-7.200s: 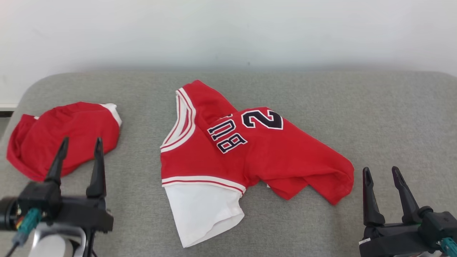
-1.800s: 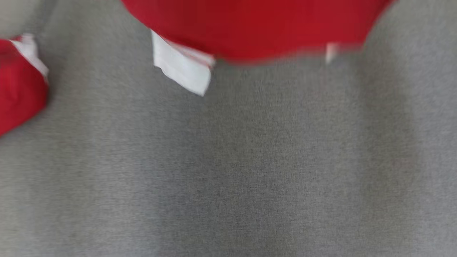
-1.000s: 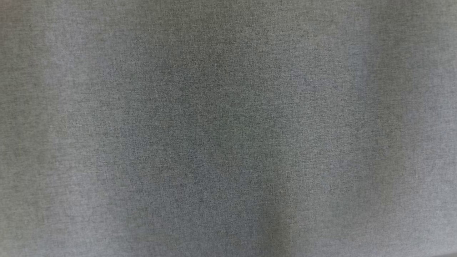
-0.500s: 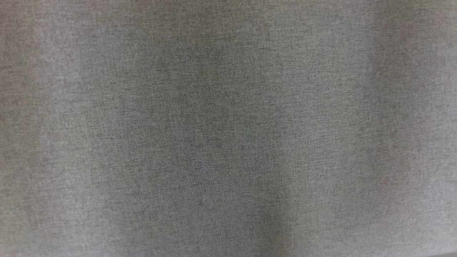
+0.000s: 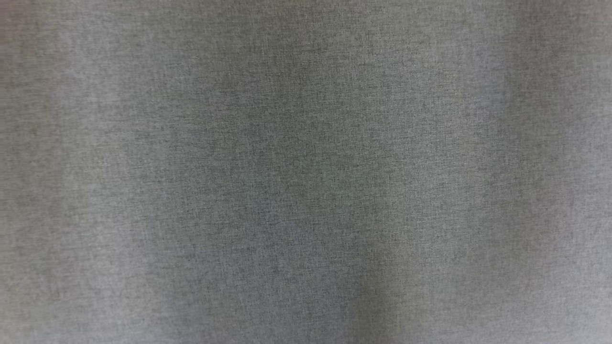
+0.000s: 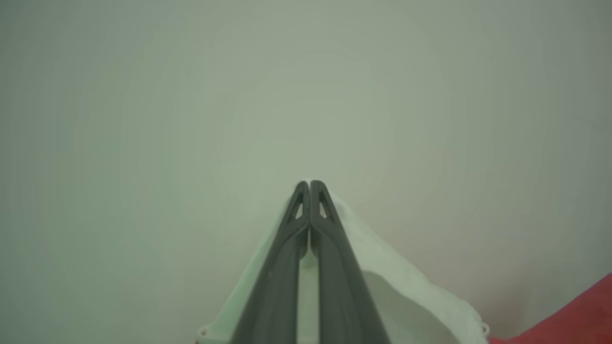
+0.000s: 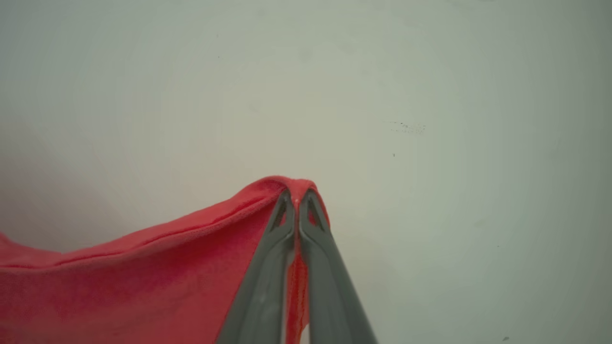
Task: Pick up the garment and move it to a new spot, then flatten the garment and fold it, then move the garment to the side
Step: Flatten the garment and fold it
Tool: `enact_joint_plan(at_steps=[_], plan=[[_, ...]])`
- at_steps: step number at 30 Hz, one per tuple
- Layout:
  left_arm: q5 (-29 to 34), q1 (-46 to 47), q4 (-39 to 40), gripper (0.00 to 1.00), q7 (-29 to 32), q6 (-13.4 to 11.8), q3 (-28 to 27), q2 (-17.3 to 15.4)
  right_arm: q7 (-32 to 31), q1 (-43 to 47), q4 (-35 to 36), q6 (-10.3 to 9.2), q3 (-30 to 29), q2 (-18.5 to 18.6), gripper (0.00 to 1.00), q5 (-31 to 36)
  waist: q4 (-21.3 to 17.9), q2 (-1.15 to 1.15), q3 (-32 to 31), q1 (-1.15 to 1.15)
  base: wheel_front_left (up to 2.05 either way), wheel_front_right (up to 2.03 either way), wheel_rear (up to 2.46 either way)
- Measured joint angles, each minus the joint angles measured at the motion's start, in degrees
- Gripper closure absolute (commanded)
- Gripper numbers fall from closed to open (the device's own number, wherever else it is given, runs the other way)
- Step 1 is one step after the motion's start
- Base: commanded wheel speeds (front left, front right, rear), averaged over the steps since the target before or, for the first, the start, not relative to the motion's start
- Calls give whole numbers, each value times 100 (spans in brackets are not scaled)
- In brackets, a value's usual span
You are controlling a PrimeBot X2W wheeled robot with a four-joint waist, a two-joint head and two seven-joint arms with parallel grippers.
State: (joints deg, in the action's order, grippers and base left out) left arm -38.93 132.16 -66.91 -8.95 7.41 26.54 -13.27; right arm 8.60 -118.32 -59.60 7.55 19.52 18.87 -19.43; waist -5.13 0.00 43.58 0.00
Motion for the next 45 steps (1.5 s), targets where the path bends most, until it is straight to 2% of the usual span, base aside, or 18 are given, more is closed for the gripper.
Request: enact_joint_plan(at_steps=[7,13,18,23,28,33,37,40,45], plan=[[-327,-692,357,100,-111,1,236,-109,102,523,163,0,85,44,100,-20,50,-1,-179,0,0,0,0],[-731,-1729,799,100,-237,8,464,-249,205,1477,472,0,188,37,100,-345,66,0,-483,0,0,0,0],[-1148,-3027,1430,100,-436,9,539,-485,359,2570,899,0,464,36,100,-838,30,-1,-902,-1,0,0,0],[-1419,-4512,2137,100,-558,8,486,-658,464,3794,1328,0,791,190,100,-1266,5,-1,-1329,-1,0,0,0],[-1479,-5987,3043,100,-594,-235,280,-740,539,5024,1872,0,1037,532,100,-1749,-7,-1,-1789,-2,0,0,0],[-1455,-7603,4393,100,-610,-658,-257,-776,586,6214,2560,0,1148,898,100,-2067,-2,-1,-2215,-2,0,0,0],[-1457,-8916,5409,100,-610,-970,-575,-679,611,7226,3030,0,1024,1146,100,-2241,28,-2,-2497,-2,0,0,0],[-1415,-9762,5987,100,-610,-1146,-716,-606,615,7913,3253,0,791,1154,100,-2323,68,-2,-2667,-3,0,0,0],[-1303,-10961,6526,100,-609,-1247,-902,-468,635,8878,3523,0,363,994,100,-2172,150,-2,-2878,-2,0,0,0]])
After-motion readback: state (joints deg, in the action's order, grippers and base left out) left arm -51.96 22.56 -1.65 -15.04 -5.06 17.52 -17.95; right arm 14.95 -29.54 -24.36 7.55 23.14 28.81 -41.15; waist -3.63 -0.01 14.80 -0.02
